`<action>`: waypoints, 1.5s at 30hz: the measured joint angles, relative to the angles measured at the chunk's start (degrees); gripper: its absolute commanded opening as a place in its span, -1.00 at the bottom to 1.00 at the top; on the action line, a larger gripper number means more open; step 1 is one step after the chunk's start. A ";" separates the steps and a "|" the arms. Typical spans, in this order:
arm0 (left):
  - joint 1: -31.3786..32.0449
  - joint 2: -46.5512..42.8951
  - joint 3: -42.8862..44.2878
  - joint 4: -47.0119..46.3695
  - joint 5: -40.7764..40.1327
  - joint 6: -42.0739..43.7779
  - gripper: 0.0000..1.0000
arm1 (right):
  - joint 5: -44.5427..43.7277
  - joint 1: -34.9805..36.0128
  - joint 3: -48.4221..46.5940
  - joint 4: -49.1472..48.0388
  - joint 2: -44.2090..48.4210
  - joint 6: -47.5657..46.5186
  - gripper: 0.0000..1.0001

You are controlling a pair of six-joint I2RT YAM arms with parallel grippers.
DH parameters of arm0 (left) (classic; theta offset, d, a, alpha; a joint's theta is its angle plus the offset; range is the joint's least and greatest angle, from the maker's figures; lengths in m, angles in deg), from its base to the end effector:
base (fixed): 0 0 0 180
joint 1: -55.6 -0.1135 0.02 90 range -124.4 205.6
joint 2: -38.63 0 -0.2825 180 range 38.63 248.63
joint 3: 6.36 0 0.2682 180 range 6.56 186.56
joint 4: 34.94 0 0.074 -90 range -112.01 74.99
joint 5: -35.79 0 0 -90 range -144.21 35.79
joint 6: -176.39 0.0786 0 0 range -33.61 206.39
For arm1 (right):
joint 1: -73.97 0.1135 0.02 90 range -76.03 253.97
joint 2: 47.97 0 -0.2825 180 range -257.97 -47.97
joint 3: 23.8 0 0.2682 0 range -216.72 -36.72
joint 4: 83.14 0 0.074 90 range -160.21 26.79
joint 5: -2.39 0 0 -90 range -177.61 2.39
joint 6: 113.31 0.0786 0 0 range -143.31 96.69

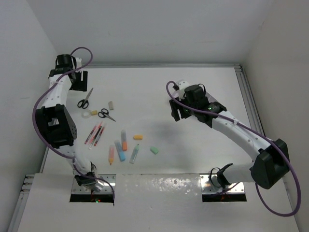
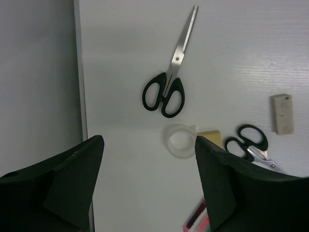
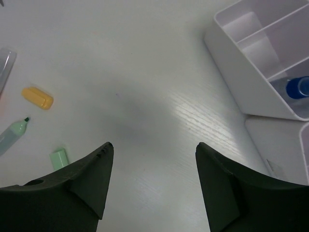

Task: Sort the stationery into containers
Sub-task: Pick up the scissors from the center of the board.

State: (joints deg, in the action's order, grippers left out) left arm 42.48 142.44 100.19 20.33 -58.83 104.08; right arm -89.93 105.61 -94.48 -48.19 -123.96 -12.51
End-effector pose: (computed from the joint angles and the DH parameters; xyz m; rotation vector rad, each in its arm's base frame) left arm 0.4349 0.1079 0.2797 0.0658 2.5121 0.3241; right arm 0.2869 0.1731 0.2642 -0.3941 2.2622 0.3419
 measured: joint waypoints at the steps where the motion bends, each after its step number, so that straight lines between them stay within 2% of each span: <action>1: -0.33 1.01 0.02 -0.02 0.31 0.66 0.22 | 0.04 0.57 -0.02 -0.15 -0.68 -0.22 0.37; 4: -0.92 4.11 0.02 -0.15 0.98 2.05 -0.19 | 0.00 1.53 -0.02 -0.17 -2.03 -0.50 0.37; 10: -1.18 10.91 1.09 -0.66 1.31 3.74 -0.58 | -0.35 1.62 -0.02 -0.35 -2.58 -0.52 0.37; 14: -1.22 13.46 1.95 0.13 2.23 5.16 -0.54 | -0.79 1.66 -0.02 -0.52 -2.58 -0.52 0.37; 20: -1.22 11.43 -2.03 -2.78 1.57 7.58 -0.50 | -1.09 1.95 -0.02 -0.55 -2.99 -0.46 0.37; 27: -1.25 16.65 4.59 -3.13 1.14 7.74 -0.42 | -1.62 2.62 -0.02 -0.04 -4.68 -0.48 0.37; 45: -1.36 21.05 2.64 -2.78 1.11 8.00 -0.35 | -4.13 3.13 -0.02 0.96 -4.68 -0.28 0.39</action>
State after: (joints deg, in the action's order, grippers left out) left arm 41.12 163.49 102.83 17.56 -57.72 112.08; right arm -94.07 108.73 -94.50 -47.23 -128.63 -12.79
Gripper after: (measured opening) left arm 0.318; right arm 0.690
